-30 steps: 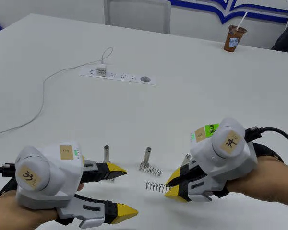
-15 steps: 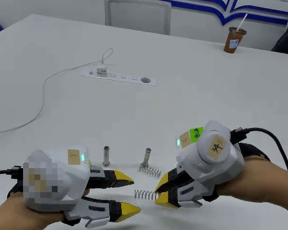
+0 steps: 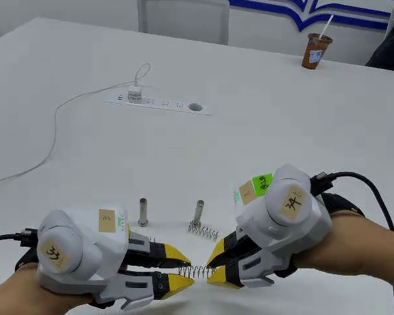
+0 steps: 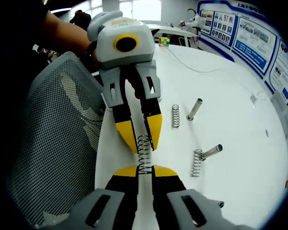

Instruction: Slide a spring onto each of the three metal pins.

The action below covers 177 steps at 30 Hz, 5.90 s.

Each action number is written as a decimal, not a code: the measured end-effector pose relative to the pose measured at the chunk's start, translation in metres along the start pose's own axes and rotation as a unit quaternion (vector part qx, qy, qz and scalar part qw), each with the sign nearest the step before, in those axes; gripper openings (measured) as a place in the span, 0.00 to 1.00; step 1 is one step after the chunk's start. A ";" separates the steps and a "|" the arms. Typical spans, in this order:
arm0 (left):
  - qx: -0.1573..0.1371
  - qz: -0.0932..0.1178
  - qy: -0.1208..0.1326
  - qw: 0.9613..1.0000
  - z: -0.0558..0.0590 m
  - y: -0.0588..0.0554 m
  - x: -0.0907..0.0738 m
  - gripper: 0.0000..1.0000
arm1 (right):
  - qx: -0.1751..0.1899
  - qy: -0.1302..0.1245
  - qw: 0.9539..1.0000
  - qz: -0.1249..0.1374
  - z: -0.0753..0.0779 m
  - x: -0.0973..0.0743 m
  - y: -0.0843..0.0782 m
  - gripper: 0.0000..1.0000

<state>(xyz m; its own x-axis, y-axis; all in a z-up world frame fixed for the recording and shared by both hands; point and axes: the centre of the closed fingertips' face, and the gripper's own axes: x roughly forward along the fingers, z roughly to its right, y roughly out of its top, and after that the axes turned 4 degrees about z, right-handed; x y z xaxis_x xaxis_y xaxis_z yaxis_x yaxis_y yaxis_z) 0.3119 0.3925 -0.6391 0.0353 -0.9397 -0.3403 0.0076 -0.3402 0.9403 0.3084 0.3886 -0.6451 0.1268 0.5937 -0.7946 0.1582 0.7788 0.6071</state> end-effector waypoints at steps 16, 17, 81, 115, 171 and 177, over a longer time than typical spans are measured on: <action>0.005 -0.006 0.005 1.000 0.000 -0.002 0.000 0.12 | 0.000 -0.002 0.999 0.038 -0.002 -0.014 0.027 0.11; 0.005 -0.007 0.005 1.000 0.001 -0.002 0.000 0.12 | 0.000 -0.002 0.999 0.041 -0.002 -0.014 0.029 0.11; -0.008 0.031 0.016 0.999 -0.001 0.014 0.003 0.11 | 0.010 -0.017 0.995 0.093 -0.001 -0.015 0.059 0.12; -0.082 0.047 0.124 0.988 -0.039 -0.001 -0.063 0.49 | 0.075 -0.098 0.987 0.099 0.036 -0.062 0.027 0.12; -0.113 0.038 0.173 0.978 -0.054 -0.016 -0.082 0.72 | 0.184 -0.211 0.955 0.093 0.108 -0.086 -0.032 0.12; -0.114 0.036 0.174 0.978 -0.055 -0.016 -0.083 0.72 | 0.185 -0.210 0.956 0.087 0.112 -0.076 -0.039 0.12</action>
<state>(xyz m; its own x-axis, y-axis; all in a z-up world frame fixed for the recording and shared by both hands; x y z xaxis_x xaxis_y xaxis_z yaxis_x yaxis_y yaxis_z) 0.3639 0.4775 -0.6259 0.3813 -0.8785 -0.2878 0.2132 -0.2194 0.9521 0.4023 0.2905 -0.6073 0.5522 0.5140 -0.6564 0.4238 0.5050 0.7519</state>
